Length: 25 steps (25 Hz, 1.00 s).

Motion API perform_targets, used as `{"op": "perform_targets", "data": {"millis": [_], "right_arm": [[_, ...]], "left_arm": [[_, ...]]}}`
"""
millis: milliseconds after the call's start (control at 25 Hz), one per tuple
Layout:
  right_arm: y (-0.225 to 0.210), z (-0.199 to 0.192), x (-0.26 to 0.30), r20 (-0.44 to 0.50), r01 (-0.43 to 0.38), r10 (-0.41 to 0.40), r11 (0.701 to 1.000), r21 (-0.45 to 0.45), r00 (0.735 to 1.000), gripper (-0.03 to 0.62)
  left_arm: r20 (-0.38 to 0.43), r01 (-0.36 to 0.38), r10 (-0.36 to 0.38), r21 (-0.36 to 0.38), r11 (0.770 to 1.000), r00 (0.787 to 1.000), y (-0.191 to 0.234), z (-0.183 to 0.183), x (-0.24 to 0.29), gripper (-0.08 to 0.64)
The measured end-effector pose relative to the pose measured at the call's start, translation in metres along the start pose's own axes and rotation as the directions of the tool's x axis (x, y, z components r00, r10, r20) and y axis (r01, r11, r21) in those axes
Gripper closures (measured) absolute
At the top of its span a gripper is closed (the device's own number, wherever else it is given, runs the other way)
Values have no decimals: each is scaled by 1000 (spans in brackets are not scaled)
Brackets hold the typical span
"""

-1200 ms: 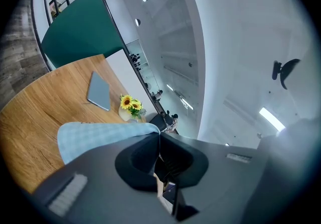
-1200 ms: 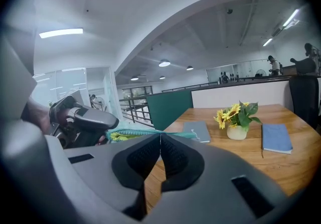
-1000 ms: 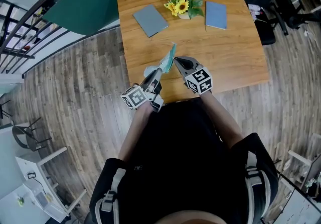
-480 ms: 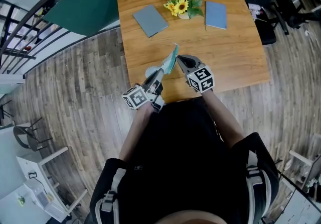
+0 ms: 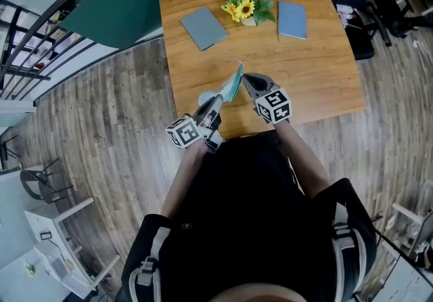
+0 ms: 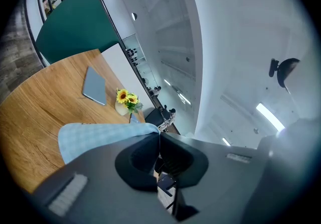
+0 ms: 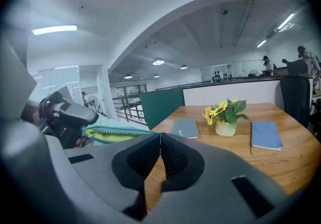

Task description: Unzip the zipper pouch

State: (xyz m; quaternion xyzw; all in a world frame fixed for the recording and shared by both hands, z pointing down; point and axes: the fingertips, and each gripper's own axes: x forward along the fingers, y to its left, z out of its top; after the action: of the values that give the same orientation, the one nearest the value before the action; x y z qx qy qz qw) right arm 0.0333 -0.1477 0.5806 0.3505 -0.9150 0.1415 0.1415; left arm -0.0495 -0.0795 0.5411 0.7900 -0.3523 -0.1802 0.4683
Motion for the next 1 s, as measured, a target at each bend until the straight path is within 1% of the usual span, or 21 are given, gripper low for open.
{"op": "perform_targets", "data": {"millis": [200,1000], "right_arm": [[-4,-2,0,0,9,-9,1000,5,1000,588],[-31,-1,-8,-1,73,-73,997,3,997,586]], "left_arm": [[-5,0,0,-1,1000,1000,0,-2,0,560],[-34,52,-52,-4,999,998,-6,-7,-1,558]]}}
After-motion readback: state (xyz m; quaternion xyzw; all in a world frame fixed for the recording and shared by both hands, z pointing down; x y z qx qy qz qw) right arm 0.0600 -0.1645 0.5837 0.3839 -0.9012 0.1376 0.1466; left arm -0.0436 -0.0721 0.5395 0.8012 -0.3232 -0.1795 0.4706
